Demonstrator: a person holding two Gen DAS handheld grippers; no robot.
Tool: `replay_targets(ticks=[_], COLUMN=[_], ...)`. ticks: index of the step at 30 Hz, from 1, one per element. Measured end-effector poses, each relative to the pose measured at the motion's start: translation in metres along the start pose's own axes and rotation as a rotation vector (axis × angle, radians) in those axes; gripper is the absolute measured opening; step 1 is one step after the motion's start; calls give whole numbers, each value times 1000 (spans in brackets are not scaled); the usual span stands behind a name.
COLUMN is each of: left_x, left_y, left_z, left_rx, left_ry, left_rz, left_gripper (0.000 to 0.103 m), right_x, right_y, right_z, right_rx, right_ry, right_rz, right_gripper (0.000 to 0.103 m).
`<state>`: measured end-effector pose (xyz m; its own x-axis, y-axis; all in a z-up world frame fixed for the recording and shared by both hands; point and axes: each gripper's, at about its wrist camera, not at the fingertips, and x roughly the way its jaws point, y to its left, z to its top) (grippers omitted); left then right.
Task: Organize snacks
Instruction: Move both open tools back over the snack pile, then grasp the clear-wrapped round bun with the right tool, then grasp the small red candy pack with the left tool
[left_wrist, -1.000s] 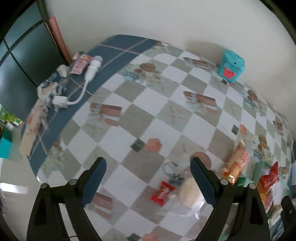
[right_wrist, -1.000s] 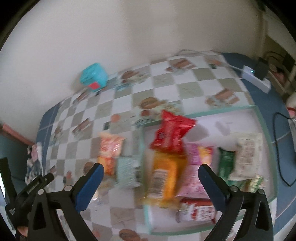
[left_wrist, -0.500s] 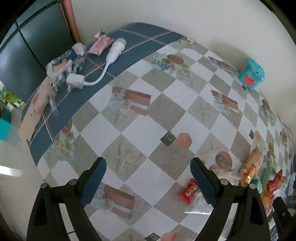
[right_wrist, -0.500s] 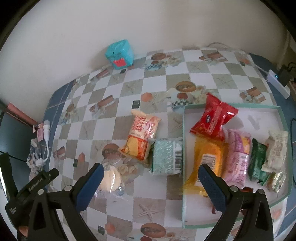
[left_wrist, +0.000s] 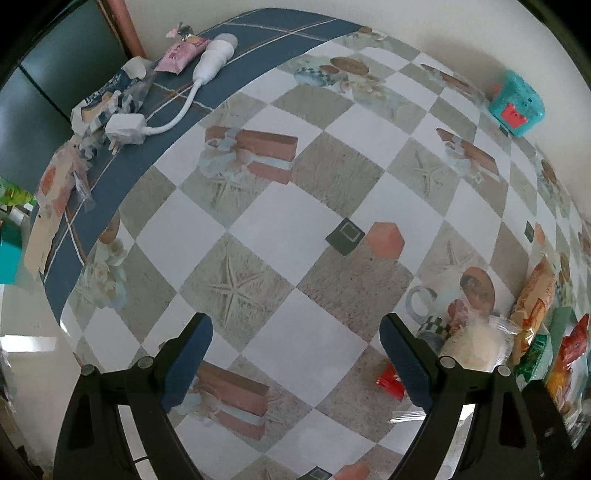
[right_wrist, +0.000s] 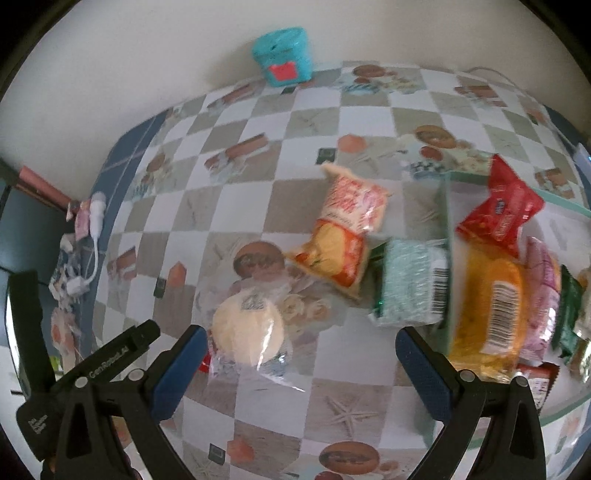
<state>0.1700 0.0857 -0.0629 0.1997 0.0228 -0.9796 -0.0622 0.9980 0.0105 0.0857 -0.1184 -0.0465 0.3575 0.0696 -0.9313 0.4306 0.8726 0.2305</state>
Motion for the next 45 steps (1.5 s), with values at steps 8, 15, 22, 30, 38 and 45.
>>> replay_targets(ticks=[8,15,22,30,38,45], left_x=[8,14,15,12,9,6], left_y=[23,32,39,29,7,-24], left_z=[3,4,5,8,8,4], left_rx=[-87,-110,-107,-92,-23,76], left_ry=[21,30,26,20,28,27], left_rz=[1,-6,-14,-26,-69,-77], left_gripper=[92,92,92,92,92,92], right_x=[26,46,57,58,55,52], right_y=[22,32,40,29,11,-4], right_z=[-4,-7,-10,-9,-9,-7], right_rx=[-48,-61,-77,-44,-18,-10], right_ry=[41,68,68,67,70,76], right_rz=[6,0,-9,-1,-29,-60], right_gripper=[103,103,87,72,67,67])
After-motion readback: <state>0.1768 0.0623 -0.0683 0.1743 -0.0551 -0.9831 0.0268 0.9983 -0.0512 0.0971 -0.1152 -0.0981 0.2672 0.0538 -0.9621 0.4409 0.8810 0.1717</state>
